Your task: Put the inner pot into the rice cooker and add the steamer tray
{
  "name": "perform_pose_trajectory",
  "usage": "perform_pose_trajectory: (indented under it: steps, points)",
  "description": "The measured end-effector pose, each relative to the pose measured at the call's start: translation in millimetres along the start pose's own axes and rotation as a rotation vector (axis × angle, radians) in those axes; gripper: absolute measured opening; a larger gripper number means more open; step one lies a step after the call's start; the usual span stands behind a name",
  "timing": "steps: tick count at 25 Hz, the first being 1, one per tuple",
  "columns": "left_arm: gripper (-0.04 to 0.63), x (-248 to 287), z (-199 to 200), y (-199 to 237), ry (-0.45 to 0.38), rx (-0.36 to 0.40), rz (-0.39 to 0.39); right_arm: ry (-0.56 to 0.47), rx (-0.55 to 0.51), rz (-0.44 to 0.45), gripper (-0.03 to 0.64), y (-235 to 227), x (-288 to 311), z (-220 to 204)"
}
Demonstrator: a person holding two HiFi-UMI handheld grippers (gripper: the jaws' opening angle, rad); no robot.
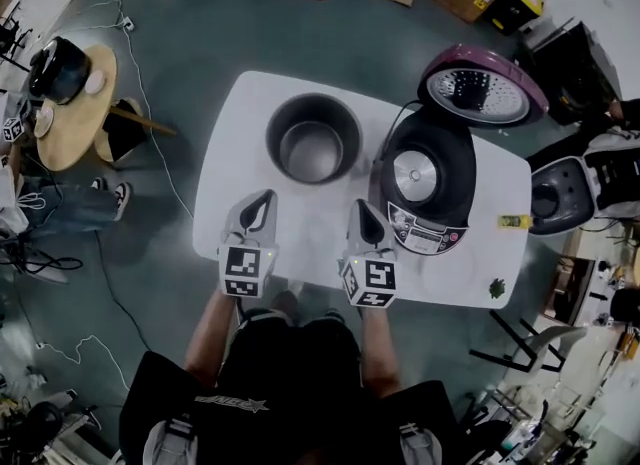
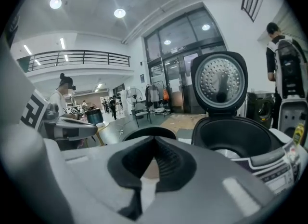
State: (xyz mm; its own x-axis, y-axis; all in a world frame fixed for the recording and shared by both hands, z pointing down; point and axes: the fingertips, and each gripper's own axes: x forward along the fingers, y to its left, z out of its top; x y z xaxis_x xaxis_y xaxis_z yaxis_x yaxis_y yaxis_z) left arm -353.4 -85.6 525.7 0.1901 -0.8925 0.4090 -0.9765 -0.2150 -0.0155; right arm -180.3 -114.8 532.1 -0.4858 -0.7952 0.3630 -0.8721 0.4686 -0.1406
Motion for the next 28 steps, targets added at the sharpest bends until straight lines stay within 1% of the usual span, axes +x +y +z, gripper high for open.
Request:
perform_pose_trajectory:
  steps: [3, 4, 5, 6, 7, 8, 9, 10, 12, 15, 24, 28]
  points:
    - [0.014, 17.4, -10.3, 10.1, 0.033, -0.024, 0.000, 0.019, 0.031, -0.020, 0.005, -2.5, 17.2, -7.5]
    - [0.027, 22.1, -13.9, 11.4, 0.043, -0.031, -0.007, 0.025, 0.047, -0.020, 0.005, -2.9, 21.8, -10.6]
    - [0.093, 26.5, -17.1, 12.0, 0.053, -0.036, -0.017, 0.031, 0.066, -0.017, 0.027, -3.0, 26.2, -13.6]
    - [0.145, 31.0, -19.8, 12.7, 0.062, -0.043, -0.026, 0.036, 0.087, -0.013, 0.086, -3.4, 30.7, -16.3]
    - [0.167, 35.6, -21.9, 14.0, 0.071, -0.053, -0.035, 0.041, 0.111, -0.011, 0.131, -4.1, 35.6, -18.5]
    - [0.178, 40.5, -23.8, 16.1, 0.079, -0.067, -0.041, 0.046, 0.136, -0.013, 0.158, -5.2, 40.8, -20.3]
    - [0.203, 45.8, -26.0, 18.3, 0.086, -0.087, -0.048, 0.050, 0.162, -0.018, 0.188, -6.6, 46.1, -22.1]
    - [0.234, 51.3, -27.8, 20.3, 0.091, -0.111, -0.054, 0.056, 0.186, -0.024, 0.196, -8.1, 51.3, -24.3]
    - [0.272, 61.3, -30.6, 24.6, 0.101, -0.145, -0.061, 0.073, 0.221, -0.029, 0.232, -9.9, 61.2, -30.8]
    - [0.281, 72.7, -39.5, 31.6, 0.136, -0.144, -0.060, 0.098, 0.246, -0.038, 0.232, -13.4, 74.3, -40.9]
    - [0.279, 103.4, -62.0, 41.7, 0.201, -0.146, -0.069, 0.131, 0.282, -0.077, 0.232, -31.0, 103.1, -56.8]
    - [0.279, 114.5, -70.2, 44.4, 0.223, -0.168, -0.070, 0.143, 0.290, -0.077, 0.232, -34.6, 112.9, -62.6]
